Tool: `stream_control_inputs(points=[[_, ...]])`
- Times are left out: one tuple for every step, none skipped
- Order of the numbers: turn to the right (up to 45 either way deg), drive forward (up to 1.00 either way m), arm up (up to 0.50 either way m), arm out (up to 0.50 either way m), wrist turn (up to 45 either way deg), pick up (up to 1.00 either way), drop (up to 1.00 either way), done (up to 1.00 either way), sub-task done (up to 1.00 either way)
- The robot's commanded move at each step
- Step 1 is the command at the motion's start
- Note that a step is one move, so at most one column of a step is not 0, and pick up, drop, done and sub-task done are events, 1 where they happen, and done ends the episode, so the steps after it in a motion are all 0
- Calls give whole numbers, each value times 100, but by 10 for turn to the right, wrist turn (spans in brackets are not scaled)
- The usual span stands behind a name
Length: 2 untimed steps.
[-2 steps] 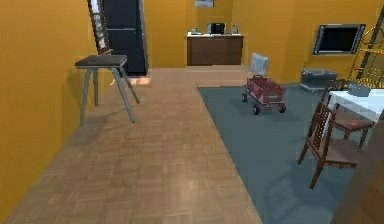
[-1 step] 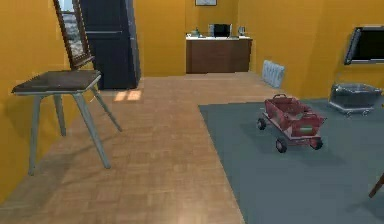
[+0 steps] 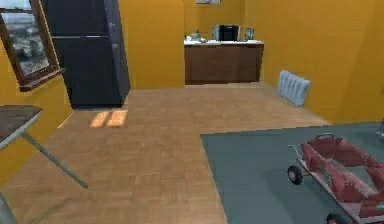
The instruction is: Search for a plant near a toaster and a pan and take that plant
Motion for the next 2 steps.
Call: stream_control_inputs(points=[[0,100,0,0,0,0,0,0,0],[0,100,0,0,0,0,0,0,0]])
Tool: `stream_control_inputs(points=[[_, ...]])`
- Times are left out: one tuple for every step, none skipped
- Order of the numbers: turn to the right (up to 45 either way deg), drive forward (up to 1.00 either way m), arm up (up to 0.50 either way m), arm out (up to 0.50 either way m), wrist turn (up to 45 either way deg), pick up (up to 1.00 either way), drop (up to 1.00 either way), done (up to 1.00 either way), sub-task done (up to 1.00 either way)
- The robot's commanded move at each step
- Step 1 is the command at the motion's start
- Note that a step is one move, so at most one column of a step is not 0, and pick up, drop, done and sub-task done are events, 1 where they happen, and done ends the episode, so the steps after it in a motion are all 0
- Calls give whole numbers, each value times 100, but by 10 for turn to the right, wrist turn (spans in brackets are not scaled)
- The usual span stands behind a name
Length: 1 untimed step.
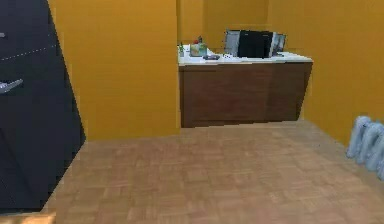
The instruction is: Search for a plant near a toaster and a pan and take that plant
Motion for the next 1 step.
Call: stream_control_inputs(points=[[0,100,0,0,0,0,0,0,0]])
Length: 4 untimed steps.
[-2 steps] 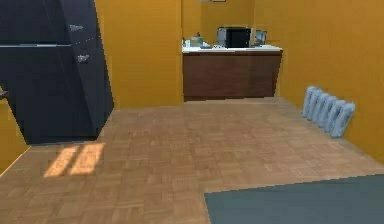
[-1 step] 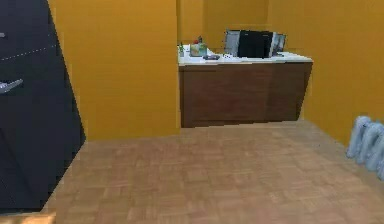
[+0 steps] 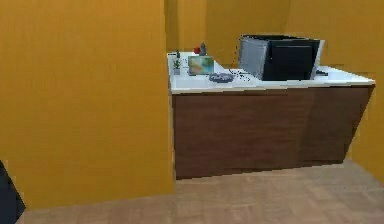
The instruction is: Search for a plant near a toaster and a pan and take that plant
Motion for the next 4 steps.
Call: stream_control_inputs(points=[[0,80,0,0,0,0,0,0,0],[-450,0,0,0,0,0,0,0,0],[-450,0,0,0,0,0,0,0,0],[450,0,0,0,0,0,0,0,0]])
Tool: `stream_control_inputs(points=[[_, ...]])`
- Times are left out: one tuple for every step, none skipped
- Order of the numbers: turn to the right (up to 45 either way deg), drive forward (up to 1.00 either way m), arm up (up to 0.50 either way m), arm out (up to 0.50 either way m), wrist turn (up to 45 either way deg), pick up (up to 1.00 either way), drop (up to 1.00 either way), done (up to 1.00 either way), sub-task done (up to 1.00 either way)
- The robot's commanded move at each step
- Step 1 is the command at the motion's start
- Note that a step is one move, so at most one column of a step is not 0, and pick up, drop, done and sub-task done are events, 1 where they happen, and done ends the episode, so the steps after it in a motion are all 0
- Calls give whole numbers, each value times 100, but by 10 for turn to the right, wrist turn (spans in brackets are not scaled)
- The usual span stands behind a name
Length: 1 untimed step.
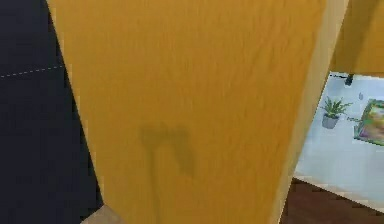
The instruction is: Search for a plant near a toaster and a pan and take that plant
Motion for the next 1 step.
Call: stream_control_inputs(points=[[420,0,0,0,0,0,0,0,0]])
